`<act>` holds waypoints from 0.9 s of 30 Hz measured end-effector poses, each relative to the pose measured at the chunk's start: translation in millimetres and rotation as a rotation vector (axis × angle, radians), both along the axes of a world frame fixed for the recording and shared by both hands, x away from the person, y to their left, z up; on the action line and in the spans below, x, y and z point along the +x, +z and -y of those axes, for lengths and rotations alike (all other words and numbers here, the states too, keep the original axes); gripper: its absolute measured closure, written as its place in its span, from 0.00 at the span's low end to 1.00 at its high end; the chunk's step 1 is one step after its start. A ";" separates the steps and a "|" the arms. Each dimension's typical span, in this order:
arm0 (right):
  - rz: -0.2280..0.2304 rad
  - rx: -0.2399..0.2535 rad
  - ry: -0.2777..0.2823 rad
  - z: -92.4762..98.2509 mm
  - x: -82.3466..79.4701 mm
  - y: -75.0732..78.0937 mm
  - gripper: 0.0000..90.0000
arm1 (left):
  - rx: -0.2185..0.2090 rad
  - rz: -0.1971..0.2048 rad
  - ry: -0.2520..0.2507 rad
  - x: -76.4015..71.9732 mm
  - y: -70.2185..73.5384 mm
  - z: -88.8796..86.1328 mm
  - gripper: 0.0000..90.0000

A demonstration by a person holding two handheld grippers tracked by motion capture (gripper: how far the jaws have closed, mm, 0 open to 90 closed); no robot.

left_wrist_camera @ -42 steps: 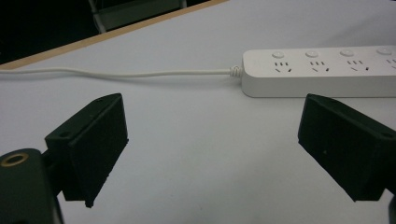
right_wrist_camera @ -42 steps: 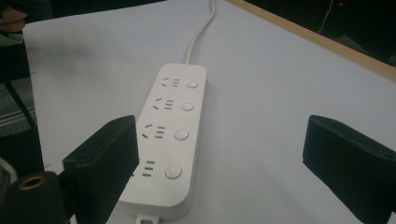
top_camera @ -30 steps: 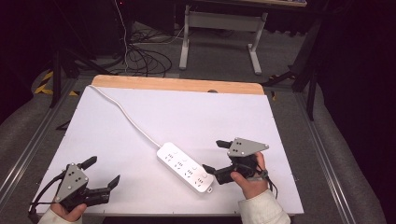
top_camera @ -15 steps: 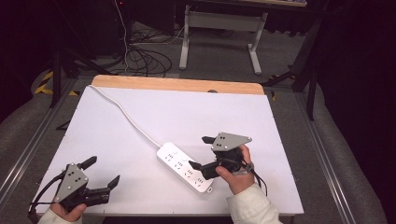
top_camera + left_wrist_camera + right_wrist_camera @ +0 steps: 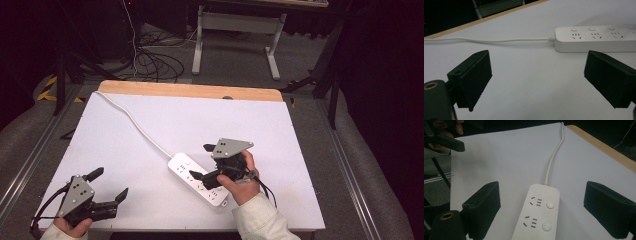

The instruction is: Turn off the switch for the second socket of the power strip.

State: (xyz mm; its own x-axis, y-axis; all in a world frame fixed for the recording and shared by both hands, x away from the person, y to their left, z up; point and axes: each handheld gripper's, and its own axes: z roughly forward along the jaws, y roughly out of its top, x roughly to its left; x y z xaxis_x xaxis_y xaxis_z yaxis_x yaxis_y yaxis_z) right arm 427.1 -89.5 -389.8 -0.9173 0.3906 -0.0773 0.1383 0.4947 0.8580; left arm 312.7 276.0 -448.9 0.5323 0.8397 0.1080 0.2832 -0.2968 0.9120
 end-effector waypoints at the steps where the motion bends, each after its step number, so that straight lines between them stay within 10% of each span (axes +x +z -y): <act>1: -0.001 0.000 0.004 -1.6 0.6 -0.1 0.16 | -0.001 0.000 -0.001 0.0 0.0 -0.1 0.10; 12: -0.008 0.026 -0.036 -12.9 2.4 -3.0 0.16 | -0.002 0.000 -0.001 0.1 0.2 -0.9 0.10; 17: 0.000 0.006 -0.144 -18.2 3.8 -5.9 0.40 | -0.013 -0.003 -0.001 -0.1 0.1 -0.9 0.10; 27: -0.015 0.023 -0.120 -13.7 8.4 -2.0 0.79 | -0.019 -0.002 -0.003 0.1 0.1 -1.7 0.10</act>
